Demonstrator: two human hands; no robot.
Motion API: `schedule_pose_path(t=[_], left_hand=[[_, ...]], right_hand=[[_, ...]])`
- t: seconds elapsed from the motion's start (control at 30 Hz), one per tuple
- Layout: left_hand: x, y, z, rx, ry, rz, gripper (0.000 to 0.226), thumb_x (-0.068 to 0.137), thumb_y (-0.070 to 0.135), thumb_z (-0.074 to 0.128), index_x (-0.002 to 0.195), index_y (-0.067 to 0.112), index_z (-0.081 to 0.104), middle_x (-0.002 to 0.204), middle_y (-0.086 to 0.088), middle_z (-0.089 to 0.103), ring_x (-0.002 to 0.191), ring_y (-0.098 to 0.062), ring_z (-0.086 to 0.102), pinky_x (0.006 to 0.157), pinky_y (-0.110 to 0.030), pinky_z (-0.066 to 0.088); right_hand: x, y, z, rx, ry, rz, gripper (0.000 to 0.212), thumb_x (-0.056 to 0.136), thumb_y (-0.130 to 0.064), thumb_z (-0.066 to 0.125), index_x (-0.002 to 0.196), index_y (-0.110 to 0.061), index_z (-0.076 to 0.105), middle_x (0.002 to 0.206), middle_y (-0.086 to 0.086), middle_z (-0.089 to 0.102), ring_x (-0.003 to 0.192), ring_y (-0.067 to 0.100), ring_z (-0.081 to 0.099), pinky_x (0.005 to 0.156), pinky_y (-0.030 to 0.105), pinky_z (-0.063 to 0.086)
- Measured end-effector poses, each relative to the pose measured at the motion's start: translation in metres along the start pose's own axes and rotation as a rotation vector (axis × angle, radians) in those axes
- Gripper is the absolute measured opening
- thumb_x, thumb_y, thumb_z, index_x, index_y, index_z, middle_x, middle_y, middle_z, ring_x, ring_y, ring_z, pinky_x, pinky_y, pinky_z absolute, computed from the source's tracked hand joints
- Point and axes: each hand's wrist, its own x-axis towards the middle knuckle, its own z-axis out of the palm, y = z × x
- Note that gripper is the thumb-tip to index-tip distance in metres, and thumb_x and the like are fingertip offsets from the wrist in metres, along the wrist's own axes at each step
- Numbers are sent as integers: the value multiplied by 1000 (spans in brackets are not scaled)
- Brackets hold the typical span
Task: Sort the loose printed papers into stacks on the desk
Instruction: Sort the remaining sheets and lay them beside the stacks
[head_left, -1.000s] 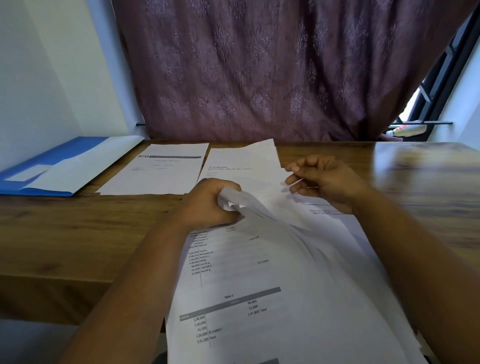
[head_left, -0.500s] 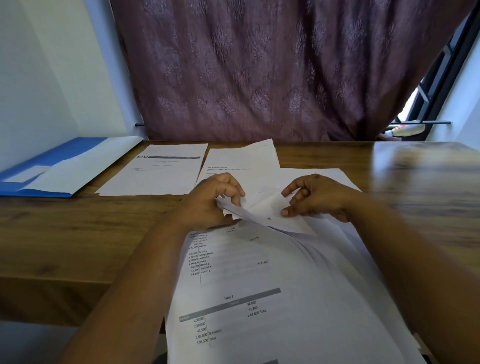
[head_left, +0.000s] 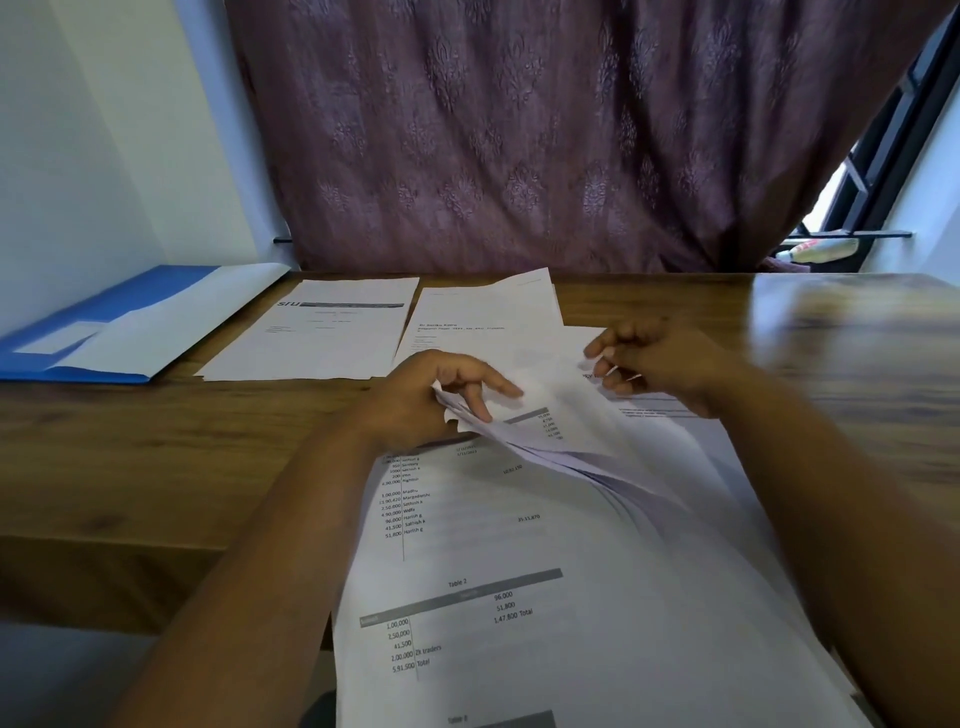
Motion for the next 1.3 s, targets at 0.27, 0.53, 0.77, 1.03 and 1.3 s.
schedule_pose_path(t=[0.27, 0.53, 0.77, 1.03, 1.3], left_hand=[[1, -6, -3, 92, -10, 40, 59, 80, -7, 73, 77, 52, 74, 79, 15, 67, 78, -22, 64, 77, -51, 55], [2, -10, -3, 123, 0, 104, 70, 83, -13, 64, 80, 56, 72, 87, 22, 68, 82, -29, 65, 79, -59, 56], [2, -7, 1, 99, 18, -3, 43, 76, -4, 79, 76, 39, 76, 85, 6, 72, 83, -25, 68, 78, -55, 56], [1, -3, 4, 54, 65, -44, 72, 75, 8, 83, 128, 44, 50, 81, -8, 64, 79, -27, 64, 86, -38, 57], [3, -9, 4, 116, 66, 32, 24, 66, 13, 86, 78, 31, 75, 92, 14, 57, 89, -22, 60, 76, -50, 55]], right_hand=[[-3, 3, 11, -373, -43, 106, 46, 59, -36, 91, 96, -18, 70, 91, 4, 70, 84, 21, 65, 77, 35, 56], [-5, -5, 12, -197, 22, 66, 39, 60, -14, 91, 91, -11, 69, 83, 10, 74, 78, 27, 72, 78, 37, 61], [-11, -9, 10, -302, 6, -70, 22, 64, -18, 90, 79, -12, 74, 70, -2, 73, 65, 9, 68, 64, 17, 52], [-20, -18, 9, 297, -397, -39, 8, 92, -13, 58, 85, -12, 62, 81, 9, 70, 78, 25, 69, 65, 28, 58], [-2, -3, 10, 139, -71, 54, 15, 97, -11, 55, 97, -7, 70, 96, 15, 72, 77, 20, 70, 63, 22, 57]])
